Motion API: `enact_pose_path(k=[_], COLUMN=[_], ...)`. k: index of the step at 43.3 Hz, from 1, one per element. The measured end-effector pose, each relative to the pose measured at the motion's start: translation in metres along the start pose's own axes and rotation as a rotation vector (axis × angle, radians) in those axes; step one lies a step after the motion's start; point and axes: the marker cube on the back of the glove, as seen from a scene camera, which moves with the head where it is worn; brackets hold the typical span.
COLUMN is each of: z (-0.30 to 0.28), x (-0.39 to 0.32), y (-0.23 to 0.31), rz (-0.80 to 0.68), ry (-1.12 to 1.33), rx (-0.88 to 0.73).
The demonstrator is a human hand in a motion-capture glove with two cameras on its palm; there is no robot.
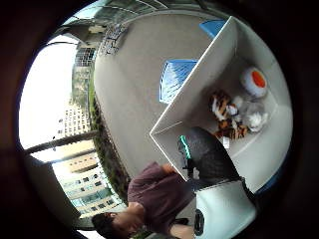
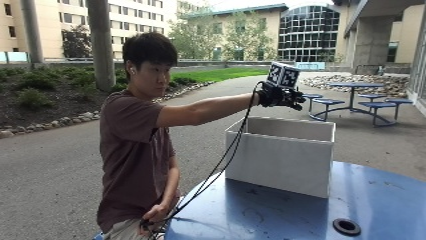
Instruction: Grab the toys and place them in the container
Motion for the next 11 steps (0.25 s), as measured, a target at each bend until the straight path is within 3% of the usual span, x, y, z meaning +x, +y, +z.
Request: enact_pose_path(k=[11], z=[-0.036], x=[0.023], y=[0.018], rz=[0.076], ry=[0.012], rx=[0.062])
